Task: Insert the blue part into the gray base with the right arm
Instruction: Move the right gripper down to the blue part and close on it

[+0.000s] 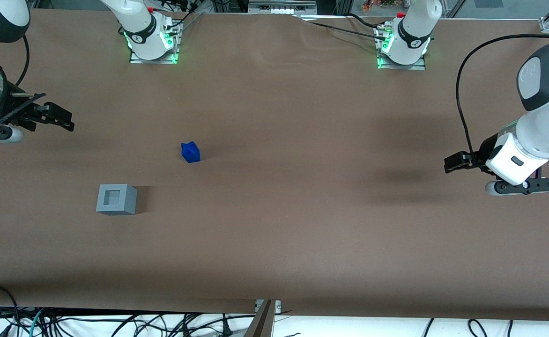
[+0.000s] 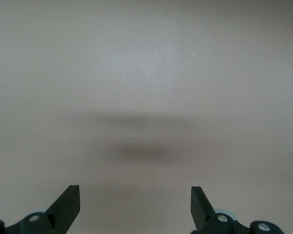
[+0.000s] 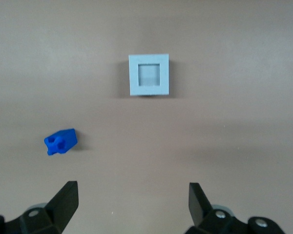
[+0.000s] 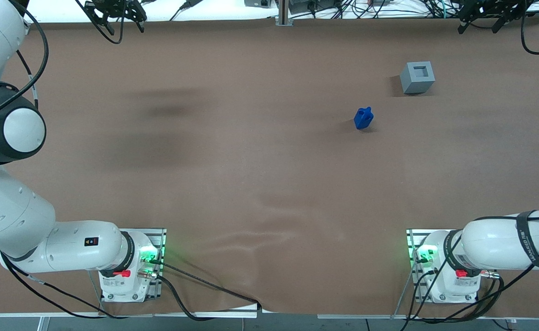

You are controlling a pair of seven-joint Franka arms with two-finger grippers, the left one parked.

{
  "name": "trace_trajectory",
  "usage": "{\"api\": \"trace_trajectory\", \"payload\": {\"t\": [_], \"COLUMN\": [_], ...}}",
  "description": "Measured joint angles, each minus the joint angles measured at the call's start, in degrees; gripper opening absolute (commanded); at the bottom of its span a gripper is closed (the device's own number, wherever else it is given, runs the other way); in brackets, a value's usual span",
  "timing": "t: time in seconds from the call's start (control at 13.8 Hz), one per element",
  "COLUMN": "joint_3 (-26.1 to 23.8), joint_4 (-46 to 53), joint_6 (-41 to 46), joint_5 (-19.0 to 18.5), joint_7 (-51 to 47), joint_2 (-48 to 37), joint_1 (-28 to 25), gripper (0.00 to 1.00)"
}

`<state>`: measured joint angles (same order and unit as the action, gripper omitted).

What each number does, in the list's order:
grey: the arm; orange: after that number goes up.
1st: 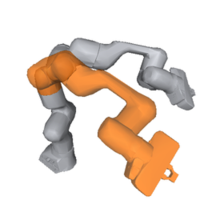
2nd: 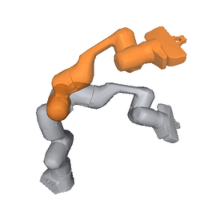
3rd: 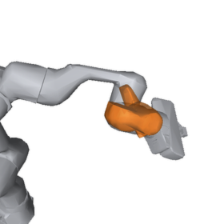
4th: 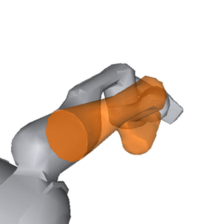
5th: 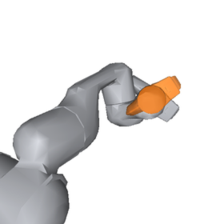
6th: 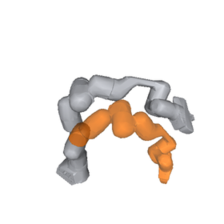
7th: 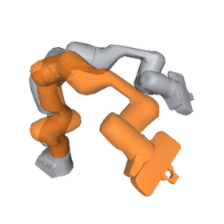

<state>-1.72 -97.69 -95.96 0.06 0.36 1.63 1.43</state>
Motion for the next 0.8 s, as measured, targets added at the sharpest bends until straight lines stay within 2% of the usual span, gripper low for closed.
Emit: {"api": "trace_trajectory", "payload": {"t": [0.22, 0.51, 0.8], "joint_3": [-0.4, -0.7, -0.8], "joint_4": [-0.1, -0.1, 0.9], "joint_6": [0.3, -6.1, -8.2], "joint_5": [0.2, 0.3, 0.3], "joint_7": [0.0, -0.9, -8.7], "joint_2": [1.0, 6.6, 12.9], "joint_1": [-2.4, -10.7, -16.5], "gripper": [1.00, 1.00, 0.99]}}
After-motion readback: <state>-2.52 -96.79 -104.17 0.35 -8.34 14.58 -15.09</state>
